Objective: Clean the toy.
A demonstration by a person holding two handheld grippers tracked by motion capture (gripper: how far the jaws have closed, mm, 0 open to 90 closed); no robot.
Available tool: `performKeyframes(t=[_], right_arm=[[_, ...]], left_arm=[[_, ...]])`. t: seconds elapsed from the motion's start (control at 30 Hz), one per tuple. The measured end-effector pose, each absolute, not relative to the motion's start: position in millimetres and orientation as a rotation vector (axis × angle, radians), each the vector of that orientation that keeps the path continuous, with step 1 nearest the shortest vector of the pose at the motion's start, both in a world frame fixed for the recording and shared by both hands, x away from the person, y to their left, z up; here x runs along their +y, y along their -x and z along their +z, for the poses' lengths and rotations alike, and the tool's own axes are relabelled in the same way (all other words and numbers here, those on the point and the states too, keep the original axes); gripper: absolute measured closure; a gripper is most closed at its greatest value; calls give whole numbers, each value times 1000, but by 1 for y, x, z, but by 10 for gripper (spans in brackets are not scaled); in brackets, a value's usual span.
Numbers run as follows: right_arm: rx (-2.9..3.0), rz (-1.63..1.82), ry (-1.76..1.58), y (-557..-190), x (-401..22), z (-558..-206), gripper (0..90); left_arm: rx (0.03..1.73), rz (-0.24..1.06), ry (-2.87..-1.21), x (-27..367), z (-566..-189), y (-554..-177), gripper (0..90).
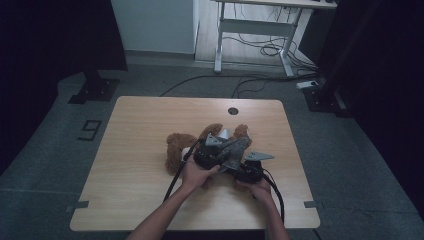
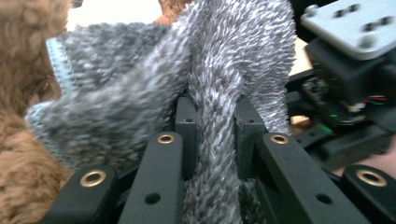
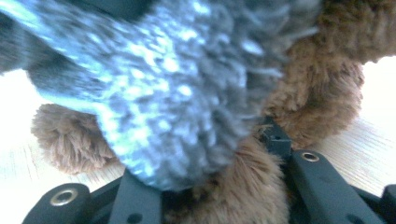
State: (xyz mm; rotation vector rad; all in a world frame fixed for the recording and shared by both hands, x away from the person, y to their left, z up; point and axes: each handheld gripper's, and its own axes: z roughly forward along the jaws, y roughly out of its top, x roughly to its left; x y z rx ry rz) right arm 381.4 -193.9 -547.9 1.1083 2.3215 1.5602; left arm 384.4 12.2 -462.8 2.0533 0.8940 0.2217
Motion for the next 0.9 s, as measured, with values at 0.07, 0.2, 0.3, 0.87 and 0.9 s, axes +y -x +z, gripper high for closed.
performKeyframes(t=[0.07,0.2,0.3,0.87,0.9], right_arm=[[2327,1566,-1104,-382,-194,-548,631],[2337,1556,-1098,-381,-194,-548,634],[2338,1566,-1110,-381,-195,-548,635],[2332,1584,-1120,-383,-196,-549,634],[2331,1585,-1120,-383,-196,-550,634]], left_arm=[[889,228,-2065,16,-462,-383,762],[900,280,-2082,32,-458,-380,763],[954,305,-2055,53,-457,-382,763],[1104,362,-1889,151,-448,-383,762],[1117,348,-1880,157,-452,-383,762]])
